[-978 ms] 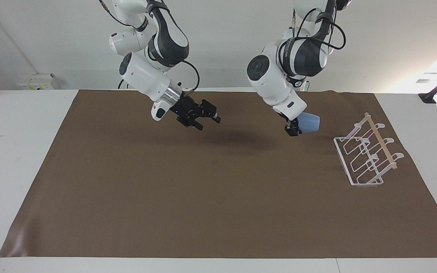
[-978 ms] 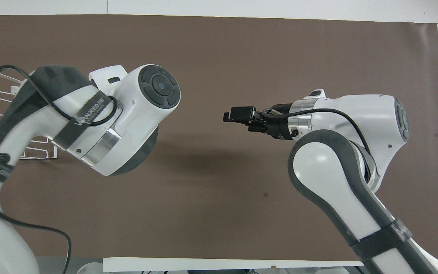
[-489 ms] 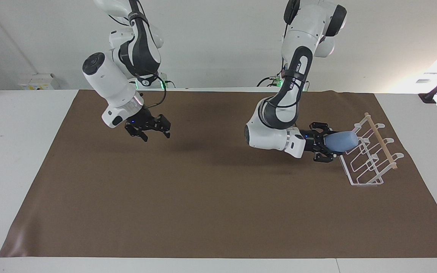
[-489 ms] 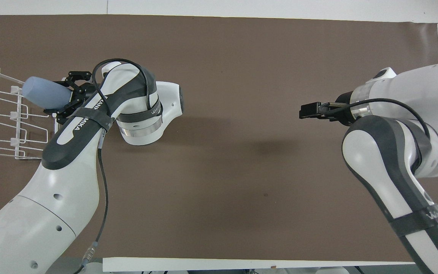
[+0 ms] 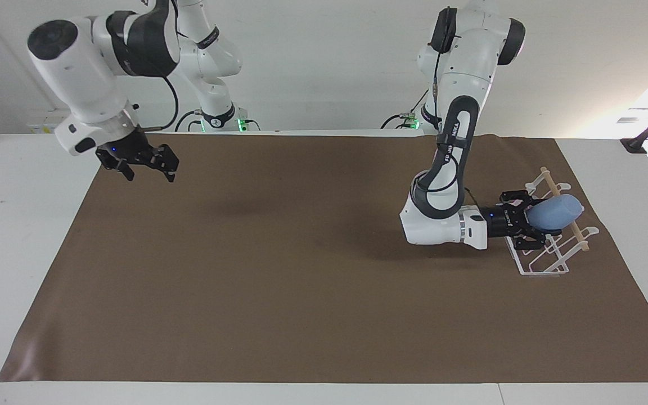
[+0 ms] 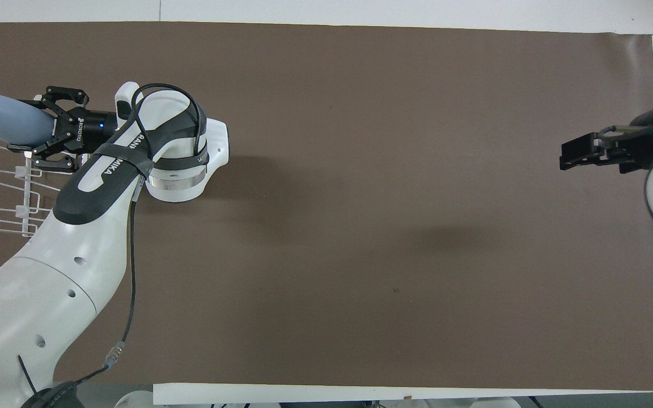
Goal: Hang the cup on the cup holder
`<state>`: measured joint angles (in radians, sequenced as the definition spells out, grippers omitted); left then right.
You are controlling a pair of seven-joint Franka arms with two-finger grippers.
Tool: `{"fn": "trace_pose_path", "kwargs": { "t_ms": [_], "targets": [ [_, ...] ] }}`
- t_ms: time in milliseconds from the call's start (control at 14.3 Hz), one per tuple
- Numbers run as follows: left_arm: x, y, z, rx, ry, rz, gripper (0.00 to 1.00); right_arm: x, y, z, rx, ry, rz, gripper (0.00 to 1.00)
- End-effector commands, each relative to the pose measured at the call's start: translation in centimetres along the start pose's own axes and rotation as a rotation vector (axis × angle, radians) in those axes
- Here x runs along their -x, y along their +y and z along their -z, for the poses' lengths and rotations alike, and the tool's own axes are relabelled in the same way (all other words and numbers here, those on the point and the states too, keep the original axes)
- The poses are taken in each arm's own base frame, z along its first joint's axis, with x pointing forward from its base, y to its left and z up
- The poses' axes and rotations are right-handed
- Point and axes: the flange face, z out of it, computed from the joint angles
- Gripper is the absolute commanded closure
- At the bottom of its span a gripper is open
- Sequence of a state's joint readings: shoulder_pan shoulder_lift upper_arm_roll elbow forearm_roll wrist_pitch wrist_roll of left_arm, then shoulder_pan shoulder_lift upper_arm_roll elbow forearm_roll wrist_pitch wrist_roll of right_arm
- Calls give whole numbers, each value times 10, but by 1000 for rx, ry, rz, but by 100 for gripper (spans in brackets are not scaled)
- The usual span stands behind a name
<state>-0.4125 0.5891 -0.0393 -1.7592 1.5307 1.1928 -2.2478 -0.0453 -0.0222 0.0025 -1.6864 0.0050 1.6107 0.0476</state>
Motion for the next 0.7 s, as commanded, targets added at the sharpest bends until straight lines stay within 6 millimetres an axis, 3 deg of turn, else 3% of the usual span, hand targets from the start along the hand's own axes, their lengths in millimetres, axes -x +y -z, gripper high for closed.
{"fn": "trace_pose_path", "kwargs": {
  "t_ms": [0,210,489,629],
  "targets": [
    [5,-1,-5,-7,44,20,100,5,-2,28,61,-25,12,1],
    [11,1,-24,-30,48,12,100,13,-5,68,170,-8,30,1],
    [15,0,-28,-31,46,8,100,10,-6,52,146,-53,60,1],
    [18,-2,-27,-23,43,0,100,18,22,42,131,-92,52,1]
  ]
}}
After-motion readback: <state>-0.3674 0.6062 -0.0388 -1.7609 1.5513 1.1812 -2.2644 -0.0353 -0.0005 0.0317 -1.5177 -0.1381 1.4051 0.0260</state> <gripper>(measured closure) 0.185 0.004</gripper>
